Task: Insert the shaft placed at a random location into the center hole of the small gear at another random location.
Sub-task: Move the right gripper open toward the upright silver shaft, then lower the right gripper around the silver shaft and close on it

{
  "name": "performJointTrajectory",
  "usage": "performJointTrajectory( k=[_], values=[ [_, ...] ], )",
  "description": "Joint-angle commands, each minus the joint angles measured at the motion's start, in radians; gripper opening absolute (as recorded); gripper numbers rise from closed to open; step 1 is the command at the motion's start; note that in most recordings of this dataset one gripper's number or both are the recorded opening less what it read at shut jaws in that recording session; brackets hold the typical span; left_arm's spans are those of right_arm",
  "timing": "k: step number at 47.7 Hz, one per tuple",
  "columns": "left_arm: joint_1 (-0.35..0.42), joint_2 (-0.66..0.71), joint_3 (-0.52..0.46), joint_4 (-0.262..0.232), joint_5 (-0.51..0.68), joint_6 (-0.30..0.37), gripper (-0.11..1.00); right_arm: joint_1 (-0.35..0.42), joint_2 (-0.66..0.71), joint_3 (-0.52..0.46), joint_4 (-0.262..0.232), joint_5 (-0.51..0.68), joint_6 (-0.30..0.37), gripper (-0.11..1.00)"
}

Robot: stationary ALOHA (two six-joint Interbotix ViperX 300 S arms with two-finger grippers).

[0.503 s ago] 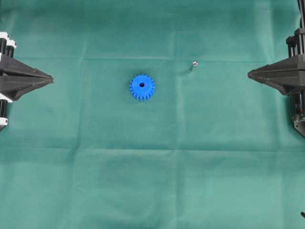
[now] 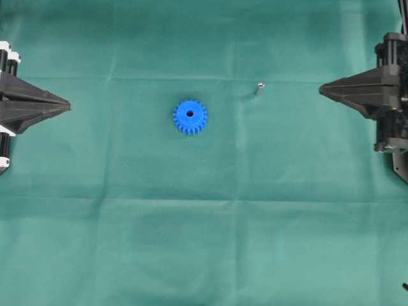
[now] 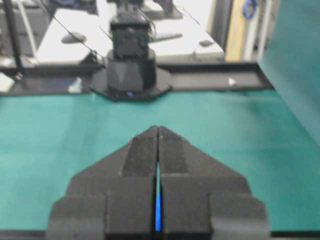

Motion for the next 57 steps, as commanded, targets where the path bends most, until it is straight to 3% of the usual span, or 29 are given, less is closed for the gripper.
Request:
performJointTrajectory(
  k=[1, 5, 14, 17, 29, 41, 57],
  values=[
    [-0.002, 0.003, -0.026, 0.003, -0.002, -0.002, 0.00, -0.028, 0.055, -0.012, -0.003, -0.012, -0.002, 0.05],
    [-0.002, 0.003, -0.026, 0.003, 0.002, -0.002, 0.00, -0.058, 0.109, -0.008, -0.002, -0.026, -0.002, 0.22],
    [-0.002, 0.003, -0.025, 0.003, 0.002, -0.002, 0.00, -0.127, 0.278, 0.002, -0.008, -0.094, -0.026, 0.76],
    [-0.002, 0.003, -0.026, 0.003, 0.003, -0.002, 0.00, -0.146, 0.353, 0.005, -0.008, -0.144, -0.040, 0.89],
    [-0.002, 0.005, -0.023, 0.003, 0.003, -0.002, 0.00, -0.201, 0.621, -0.002, 0.000, -0.313, -0.049, 0.86],
    [-0.002, 0.006, -0.021, 0.003, 0.003, -0.002, 0.00, -0.213, 0.842, -0.021, 0.043, -0.446, -0.049, 0.86],
    [-0.002, 0.012, -0.018, 0.003, 0.003, -0.003, 0.00, -0.218, 0.920, -0.057, 0.057, -0.472, -0.049, 0.86]
  ],
)
